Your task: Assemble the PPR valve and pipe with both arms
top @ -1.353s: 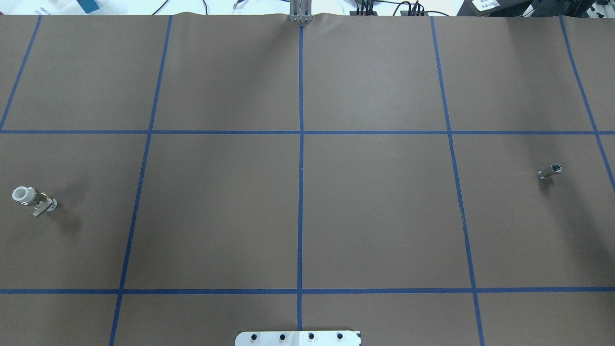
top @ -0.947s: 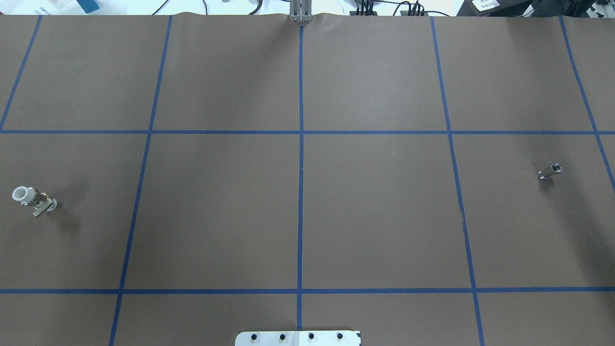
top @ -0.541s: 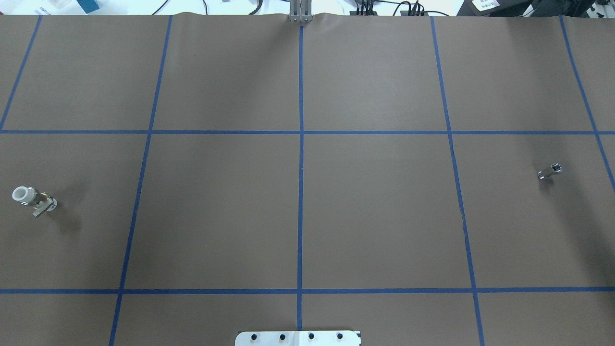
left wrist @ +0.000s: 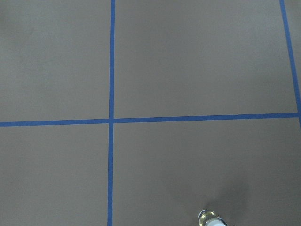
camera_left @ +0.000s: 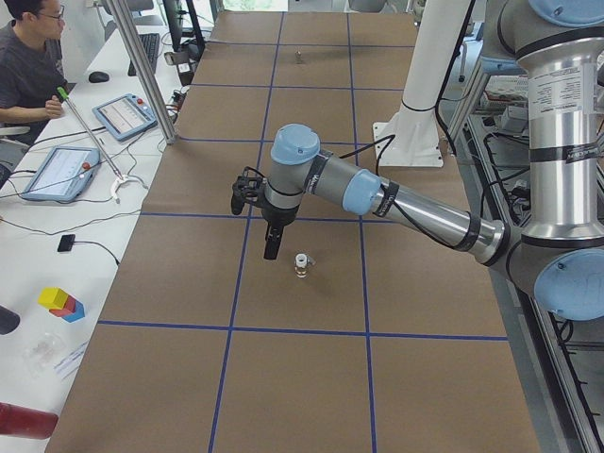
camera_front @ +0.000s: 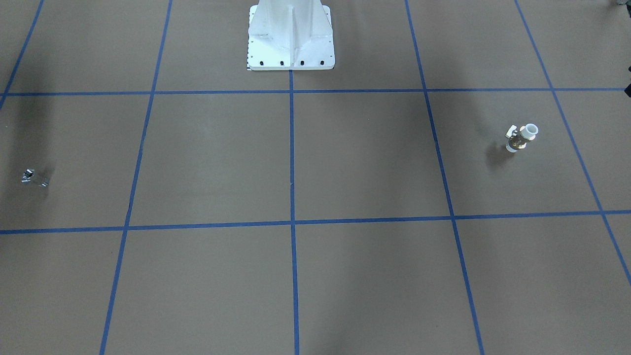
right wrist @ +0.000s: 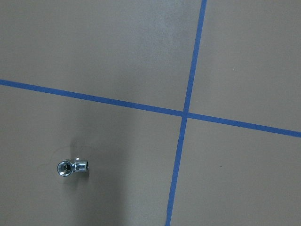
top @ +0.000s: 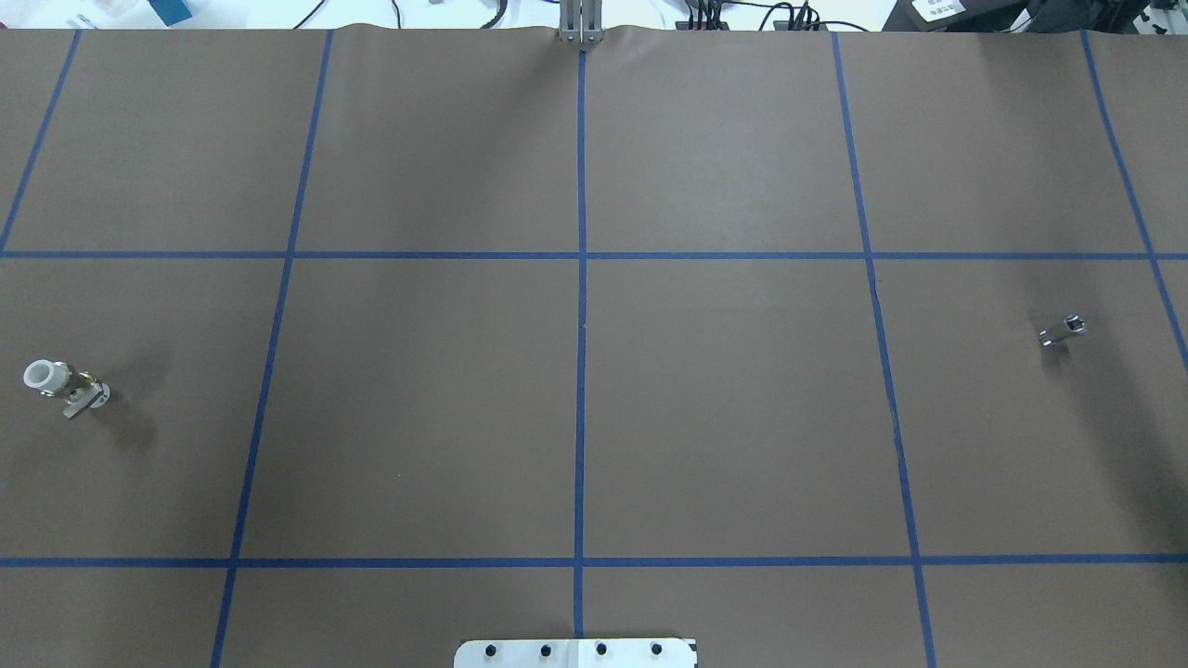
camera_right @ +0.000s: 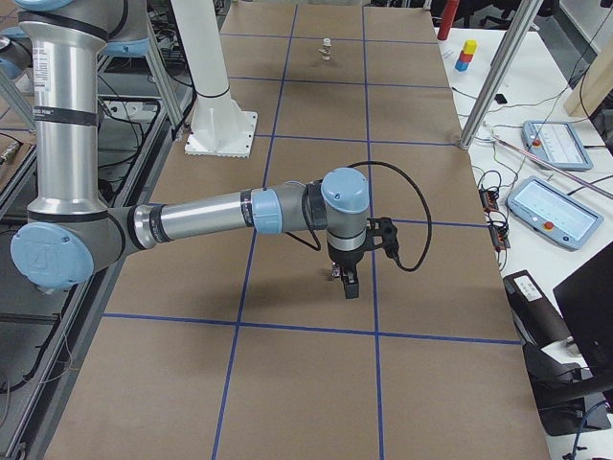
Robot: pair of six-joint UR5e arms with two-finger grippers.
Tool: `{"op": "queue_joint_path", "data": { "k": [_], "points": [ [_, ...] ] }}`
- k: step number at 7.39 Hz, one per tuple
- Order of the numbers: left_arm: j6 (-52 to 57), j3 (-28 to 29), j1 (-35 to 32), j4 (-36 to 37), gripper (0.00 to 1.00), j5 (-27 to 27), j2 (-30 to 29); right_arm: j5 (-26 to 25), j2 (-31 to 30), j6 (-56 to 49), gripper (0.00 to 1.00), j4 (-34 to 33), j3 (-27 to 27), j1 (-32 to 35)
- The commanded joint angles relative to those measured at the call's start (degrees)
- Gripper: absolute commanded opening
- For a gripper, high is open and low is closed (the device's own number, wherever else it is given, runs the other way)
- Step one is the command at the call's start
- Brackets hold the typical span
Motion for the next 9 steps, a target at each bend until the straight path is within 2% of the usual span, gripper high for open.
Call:
{"op": "queue_joint_path", "data": {
  "k": [1, 2, 3, 4, 5, 6, 7, 9],
  "points": [
    [-0.1, 0.6, 3.1, -0.1, 1.00, 0.0, 0.1, 0.4, 0.0, 0.0, 1.00, -0.1, 0.0, -0.2],
    [-0.1, 0.3, 3.2, -0.2, 1.00, -0.6, 0.0, 0.5, 0.1, 0.0, 1.00, -0.1, -0.9, -0.3],
    [-0.1, 0.3, 3.2, -0.2, 1.00, -1.7, -0.4, 3.6, 0.4, 0.0, 1.00, 0.1, -0.7, -0.3],
    [-0.1, -1.3, 3.2, 0.0, 1.00, -1.8, -0.1, 4.0, 0.5, 0.0, 1.00, 0.0, -1.2, -0.3],
    [0.0, 1.1, 4.4, -0.3, 1.00, -1.7, -0.3, 4.1, 0.5, 0.0, 1.00, 0.0, -1.8, -0.3],
    [-0.3, 1.5, 9.4, 0.0, 1.00, -0.7, -0.7, 4.2, 1.2, -0.1, 1.00, 0.1, -3.8, -0.4],
    [-6.0, 1.9, 12.8, 0.0, 1.00, 0.9, -1.6, 4.2, 1.2, -0.1, 1.00, 2.1, -4.3, -0.6],
    [-7.9, 3.9, 15.2, -1.2, 1.00, 0.9, -1.1, 4.3, 0.5, -0.1, 1.00, 6.0, -4.8, -0.7]
  ]
}}
